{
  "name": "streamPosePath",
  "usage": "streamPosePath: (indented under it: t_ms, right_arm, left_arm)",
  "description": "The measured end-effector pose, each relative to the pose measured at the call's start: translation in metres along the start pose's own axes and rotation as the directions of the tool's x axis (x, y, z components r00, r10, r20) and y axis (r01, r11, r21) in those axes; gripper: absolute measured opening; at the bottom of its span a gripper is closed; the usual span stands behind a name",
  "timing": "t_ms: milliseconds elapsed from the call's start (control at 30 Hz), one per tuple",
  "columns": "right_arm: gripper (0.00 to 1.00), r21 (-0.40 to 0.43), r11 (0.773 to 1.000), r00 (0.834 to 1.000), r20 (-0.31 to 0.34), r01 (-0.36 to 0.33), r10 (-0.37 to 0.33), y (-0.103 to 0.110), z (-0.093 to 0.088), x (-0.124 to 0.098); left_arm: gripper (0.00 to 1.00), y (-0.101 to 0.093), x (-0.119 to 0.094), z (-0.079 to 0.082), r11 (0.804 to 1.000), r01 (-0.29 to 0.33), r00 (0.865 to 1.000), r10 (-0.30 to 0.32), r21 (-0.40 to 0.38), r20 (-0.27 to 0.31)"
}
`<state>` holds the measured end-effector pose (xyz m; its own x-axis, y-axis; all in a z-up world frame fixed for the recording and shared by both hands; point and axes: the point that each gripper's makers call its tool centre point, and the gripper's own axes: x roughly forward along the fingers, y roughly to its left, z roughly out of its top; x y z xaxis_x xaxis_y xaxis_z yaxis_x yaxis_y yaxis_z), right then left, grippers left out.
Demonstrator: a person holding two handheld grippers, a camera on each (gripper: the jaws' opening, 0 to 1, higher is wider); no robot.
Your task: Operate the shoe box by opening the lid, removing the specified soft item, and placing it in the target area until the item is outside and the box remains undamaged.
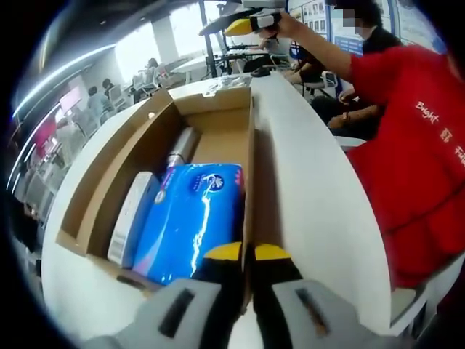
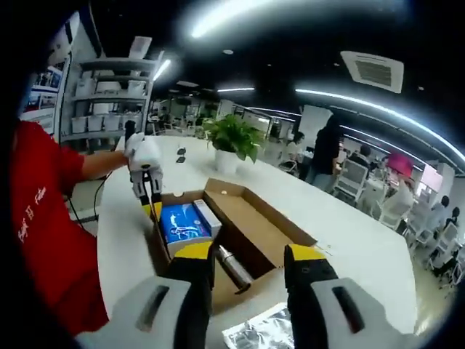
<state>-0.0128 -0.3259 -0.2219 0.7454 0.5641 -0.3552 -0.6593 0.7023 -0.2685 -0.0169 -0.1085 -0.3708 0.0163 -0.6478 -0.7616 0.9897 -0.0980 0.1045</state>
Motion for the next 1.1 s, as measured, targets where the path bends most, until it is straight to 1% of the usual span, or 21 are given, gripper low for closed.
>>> streamPosePath:
  t_ms: [67,167,233,267,333,367,400,433,567,633,700,767,833,967,1033,1067,1100]
  right_arm:
    - [0.37,-0.003,1.000,1.000,0.000,-0.028,0.028,0.009,0.003,0.006]
    - [0.37,-0.002,0.999,0.999,0.009,-0.053,0.053,0.009,0.001,0.008]
    - [0.36,-0.011,0.992,0.992,-0.007,-0.123,0.123,0.026,0.002,0.008]
    - [0.37,-0.005,0.991,0.991,-0.019,-0.131,0.131,0.026,-0.001,0.010]
    - [0.39,-0.019,0.992,0.991,-0.044,-0.128,0.128,0.027,-0.003,0.013]
    - [0.40,-0.049,0.991,0.989,-0.081,-0.128,0.124,0.025,-0.008,0.016]
    - [0.39,-0.053,0.991,0.988,-0.098,-0.124,0.119,0.026,-0.009,0.017]
    - [0.39,-0.068,0.990,0.988,-0.104,-0.125,0.118,0.025,-0.009,0.020]
    - [0.34,-0.084,0.986,0.982,-0.136,-0.146,0.134,0.023,-0.015,0.027]
    - [0.32,-0.096,0.985,0.979,-0.159,-0.141,0.125,0.021,-0.017,0.031]
    - [0.28,-0.100,0.986,0.979,-0.167,-0.134,0.116,0.022,-0.017,0.035]
    - [0.28,-0.097,0.985,0.977,-0.172,-0.142,0.123,0.025,-0.019,0.038]
    - [0.26,-0.098,0.986,0.976,-0.188,-0.133,0.113,0.026,-0.023,0.040]
    - [0.26,-0.104,0.988,0.974,-0.208,-0.116,0.093,0.019,-0.031,0.040]
    - [0.25,-0.107,0.986,0.973,-0.203,-0.131,0.107,0.022,-0.030,0.041]
    - [0.25,-0.097,0.985,0.969,-0.215,-0.143,0.120,0.025,-0.032,0.041]
    - [0.25,-0.101,0.985,0.968,-0.222,-0.143,0.118,0.025,-0.034,0.042]
  left_arm:
    - [0.02,-0.001,0.000,0.002,1.000,-0.003,1.000,0.003,0.001,0.001]
    - [0.02,0.001,0.000,-0.001,1.000,-0.004,1.000,0.004,0.002,0.002]
    - [0.02,0.000,0.000,0.001,1.000,-0.003,1.000,0.003,0.002,0.000]
    - [0.02,-0.001,0.000,0.002,1.000,-0.002,1.000,0.002,0.002,0.000]
    - [0.02,-0.001,0.000,0.003,1.000,-0.001,1.000,0.001,0.002,0.000]
    - [0.02,-0.001,0.000,0.003,1.000,-0.001,1.000,0.001,0.001,0.000]
    - [0.02,0.000,0.000,0.001,1.000,0.000,1.000,0.000,0.002,-0.002]
    - [0.02,0.000,0.000,0.002,1.000,-0.001,1.000,0.001,0.002,-0.003]
    - [0.02,-0.002,0.000,0.003,1.000,-0.001,1.000,0.001,0.002,0.000]
    - [0.02,-0.001,0.000,0.002,1.000,0.001,1.000,-0.001,0.002,0.000]
    - [0.02,-0.001,0.000,0.002,1.000,0.003,1.000,-0.003,0.000,-0.001]
    - [0.02,-0.001,0.000,0.003,1.000,0.003,1.000,-0.003,0.000,0.000]
    - [0.02,-0.001,0.000,0.002,1.000,0.001,1.000,-0.001,0.002,0.003]
    - [0.02,0.000,0.000,0.001,1.000,0.002,1.000,-0.002,0.002,0.002]
    - [0.02,0.001,0.001,0.000,1.000,0.003,1.000,-0.003,0.001,0.002]
    - [0.02,0.002,0.001,-0.001,1.000,0.001,1.000,-0.001,0.002,0.002]
    - [0.02,0.001,0.000,0.001,1.000,0.000,1.000,0.000,0.003,0.002]
